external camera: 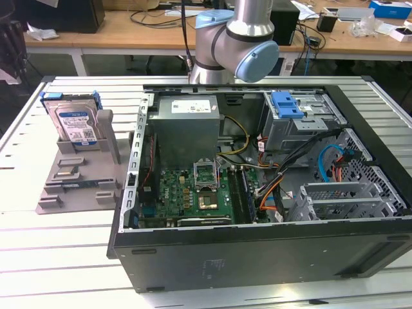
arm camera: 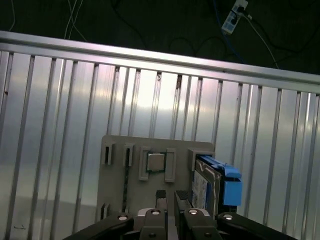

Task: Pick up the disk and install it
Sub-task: 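Pick up the disk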

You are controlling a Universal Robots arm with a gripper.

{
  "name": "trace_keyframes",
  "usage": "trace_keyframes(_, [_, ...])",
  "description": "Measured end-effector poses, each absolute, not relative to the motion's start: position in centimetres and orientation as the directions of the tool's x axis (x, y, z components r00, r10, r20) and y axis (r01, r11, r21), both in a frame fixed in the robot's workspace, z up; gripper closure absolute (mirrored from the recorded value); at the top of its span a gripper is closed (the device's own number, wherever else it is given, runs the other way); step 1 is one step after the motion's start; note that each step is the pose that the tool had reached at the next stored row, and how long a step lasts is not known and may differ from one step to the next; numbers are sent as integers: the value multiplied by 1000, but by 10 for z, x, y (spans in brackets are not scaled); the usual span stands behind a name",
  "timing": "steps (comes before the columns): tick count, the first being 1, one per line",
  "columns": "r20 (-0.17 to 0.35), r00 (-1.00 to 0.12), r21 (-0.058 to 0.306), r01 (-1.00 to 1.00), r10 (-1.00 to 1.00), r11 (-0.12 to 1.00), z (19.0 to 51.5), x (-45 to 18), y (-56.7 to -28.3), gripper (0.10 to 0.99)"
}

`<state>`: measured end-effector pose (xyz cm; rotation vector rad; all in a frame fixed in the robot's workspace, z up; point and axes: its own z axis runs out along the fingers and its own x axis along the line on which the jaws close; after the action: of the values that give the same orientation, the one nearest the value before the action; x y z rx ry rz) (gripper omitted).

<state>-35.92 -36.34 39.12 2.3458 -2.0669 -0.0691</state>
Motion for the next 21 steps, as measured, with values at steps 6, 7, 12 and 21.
trace_keyframes(6, [-24, 125, 40, -991, -992, -126, 391, -359, -363, 604])
trace_keyframes(7, [-24, 125, 40, -991, -992, -126, 391, -359, -363, 604])
trace_keyframes(12, [-24, 125, 40, -991, -992, -126, 391, -359, -362, 604])
trace_keyframes(21, [-24, 126, 40, -991, -992, -126, 391, -356, -320, 604])
